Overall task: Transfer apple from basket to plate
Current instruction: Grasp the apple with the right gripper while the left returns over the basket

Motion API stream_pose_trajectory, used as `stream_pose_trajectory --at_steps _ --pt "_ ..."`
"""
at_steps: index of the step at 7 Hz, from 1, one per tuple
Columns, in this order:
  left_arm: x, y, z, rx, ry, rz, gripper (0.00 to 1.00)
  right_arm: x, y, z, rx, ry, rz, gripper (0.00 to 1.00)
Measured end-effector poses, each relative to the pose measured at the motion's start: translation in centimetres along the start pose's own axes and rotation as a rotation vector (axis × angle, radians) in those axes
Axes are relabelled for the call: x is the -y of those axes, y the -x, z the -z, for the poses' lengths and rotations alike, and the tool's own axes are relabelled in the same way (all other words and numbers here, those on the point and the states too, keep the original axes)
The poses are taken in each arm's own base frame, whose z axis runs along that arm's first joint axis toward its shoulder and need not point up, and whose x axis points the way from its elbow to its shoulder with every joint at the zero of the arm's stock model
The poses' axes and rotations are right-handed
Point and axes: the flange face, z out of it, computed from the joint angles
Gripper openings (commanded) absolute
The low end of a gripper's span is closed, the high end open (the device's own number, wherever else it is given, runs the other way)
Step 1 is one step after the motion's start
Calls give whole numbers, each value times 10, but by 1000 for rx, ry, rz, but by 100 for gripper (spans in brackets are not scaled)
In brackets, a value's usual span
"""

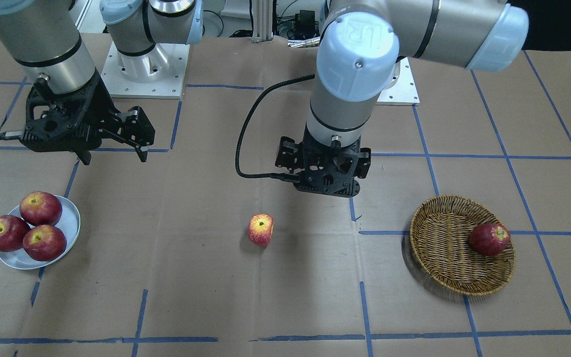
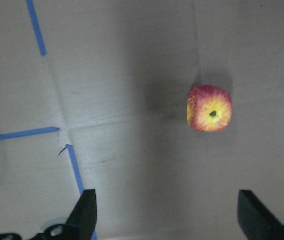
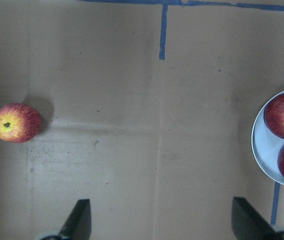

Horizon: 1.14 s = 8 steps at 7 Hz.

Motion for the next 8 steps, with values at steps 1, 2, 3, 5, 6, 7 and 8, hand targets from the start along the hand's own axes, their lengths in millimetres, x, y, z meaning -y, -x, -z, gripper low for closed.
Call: stream_pose_trajectory --at_steps 1,2,3,5,6,7,8 --pt "-9 14 15 8 6 -2 99 7 25 -16 2 -7 -9 100" --pt "-17 28 24 11 14 -5 99 13 59 -38 4 -13 -16 100" --pt "-25 45 31 9 30 -5 99 19 93 -65 7 -17 -29 100" --pt "-46 71 31 0 62 12 99 24 147 -117 6 -27 -68 100" --pt "-54 87 25 -6 76 25 99 24 171 -142 4 -35 -81 100" --pt "-58 100 23 -10 79 39 99 24 190 -166 -5 -45 -80 100" --pt "-59 113 23 -14 78 58 99 23 205 -192 -16 -47 -69 100"
